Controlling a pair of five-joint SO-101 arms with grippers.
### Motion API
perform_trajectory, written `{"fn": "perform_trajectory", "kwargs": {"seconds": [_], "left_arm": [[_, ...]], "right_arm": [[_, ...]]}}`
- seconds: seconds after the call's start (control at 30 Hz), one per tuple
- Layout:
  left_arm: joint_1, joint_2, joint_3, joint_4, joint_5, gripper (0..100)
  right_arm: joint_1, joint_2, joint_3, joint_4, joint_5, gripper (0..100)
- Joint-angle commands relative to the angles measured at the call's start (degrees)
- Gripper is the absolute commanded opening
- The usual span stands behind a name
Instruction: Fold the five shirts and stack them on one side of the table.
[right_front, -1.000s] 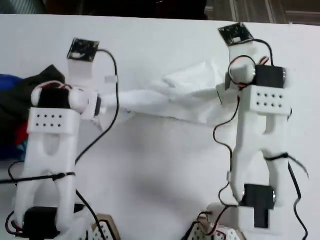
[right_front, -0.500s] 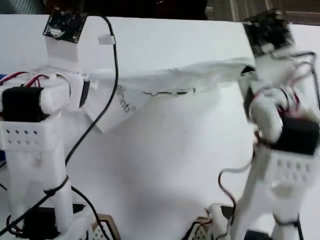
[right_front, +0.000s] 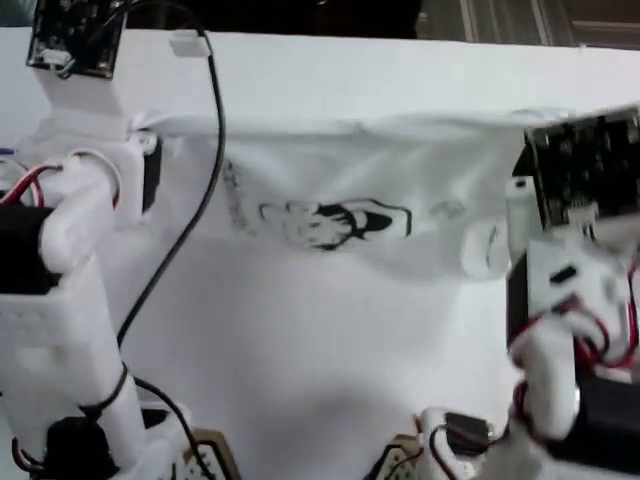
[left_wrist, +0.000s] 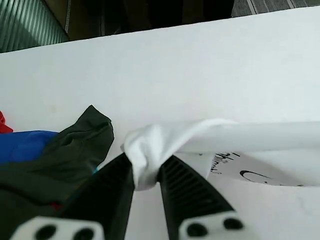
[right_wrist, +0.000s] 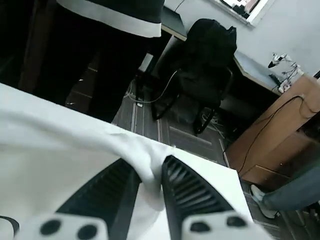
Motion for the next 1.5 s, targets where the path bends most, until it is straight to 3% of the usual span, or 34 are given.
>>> {"fn": "perform_trajectory", "kwargs": {"seconds": [0.0, 0.33, 0.5, 0.67, 0.83, 1.17, 1.47], "left_arm": [[-1.76, -1.85, -2.15, 1.32, 0.18, 2], [-2.73, -17.23, 9.45, 1.23, -0.09, 2], [-2.81, -24.79, 14.55, 1.14, -2.29, 2], [-2.81, -30.24, 14.81, 1.23, -2.37, 2], [-2.9, -31.56, 16.84, 1.23, -2.37, 2], [-2.9, -31.65, 28.62, 1.23, -2.02, 2], [-2.9, -31.74, 24.75, 1.41, -2.02, 2]], "right_arm": [[1.45, -4.79, -1.32, -1.36, 0.44, 1.9], [1.36, -12.53, -2.46, 0.22, 0.44, 1.9], [1.27, -12.97, -9.93, 1.36, 0.44, 1.9], [1.01, -12.88, -18.55, 8.84, 0.44, 1.9], [0.92, -12.79, -22.59, 14.29, 0.44, 1.9], [0.92, -12.62, -22.59, 13.85, 0.44, 1.9], [0.92, -13.14, -23.03, 14.81, 0.53, 1.9]]}}
